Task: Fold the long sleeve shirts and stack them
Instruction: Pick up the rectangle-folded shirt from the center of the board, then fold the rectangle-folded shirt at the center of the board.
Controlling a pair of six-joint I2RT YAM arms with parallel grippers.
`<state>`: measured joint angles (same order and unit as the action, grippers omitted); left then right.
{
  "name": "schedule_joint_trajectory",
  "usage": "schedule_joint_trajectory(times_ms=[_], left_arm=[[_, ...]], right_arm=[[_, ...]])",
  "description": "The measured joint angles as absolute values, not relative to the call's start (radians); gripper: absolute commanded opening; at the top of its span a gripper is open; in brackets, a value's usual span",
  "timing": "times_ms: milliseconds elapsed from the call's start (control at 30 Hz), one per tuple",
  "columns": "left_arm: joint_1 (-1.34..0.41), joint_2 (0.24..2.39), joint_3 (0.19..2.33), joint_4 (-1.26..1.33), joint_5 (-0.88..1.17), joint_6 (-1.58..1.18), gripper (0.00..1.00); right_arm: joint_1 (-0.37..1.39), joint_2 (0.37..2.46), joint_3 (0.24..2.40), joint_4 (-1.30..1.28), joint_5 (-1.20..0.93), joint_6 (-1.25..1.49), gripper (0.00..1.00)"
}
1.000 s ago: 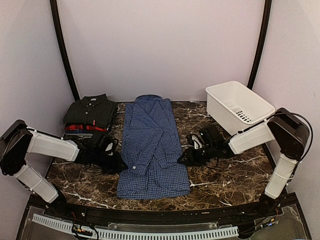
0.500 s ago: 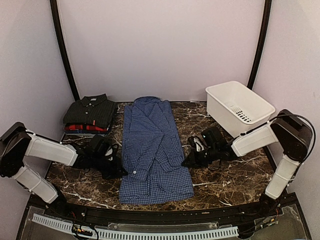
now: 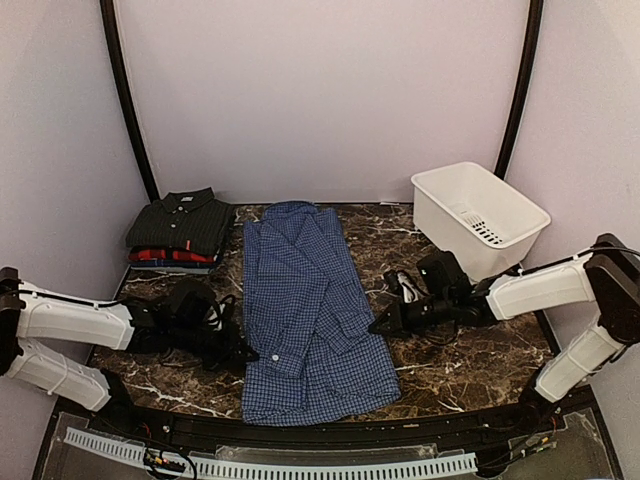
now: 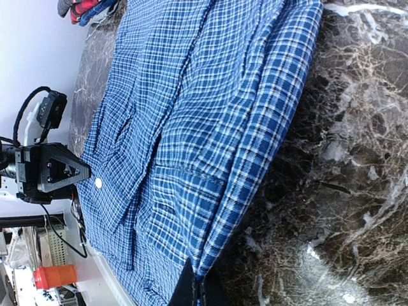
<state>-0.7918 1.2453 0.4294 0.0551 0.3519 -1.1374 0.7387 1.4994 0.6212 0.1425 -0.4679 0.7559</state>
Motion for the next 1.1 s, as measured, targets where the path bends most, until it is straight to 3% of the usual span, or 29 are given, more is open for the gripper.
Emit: schedule_joint_trajectory(times_ms=[233,467,867,967,1100], left_arm=[[-0.775,1.194,0.472,0.089,0.345,-1.222,0.0],[-0.62,1.208,0.48,0.233,0.397,-1.34,0.0],[-0.395,1.624,0.659,0.44,0.489,-1.367,0.0],[-0.384,1.694,0.687,0.443,0.491,-1.362,0.04],[-0.383,1.708,0.73,0.41,0.485,-1.323,0.25]], right_arm=[[0.736,1.512,0.73,0.115,-0.487,0.789,0.0],[0.688,1.622,0.89,0.156,-0.535,0.846,0.0],[0.561,2.04,1.211,0.24,-0.603,0.892,0.0],[0.55,2.102,1.236,0.238,-0.613,0.893,0.1],[0.548,2.109,1.241,0.218,-0.618,0.88,0.27]])
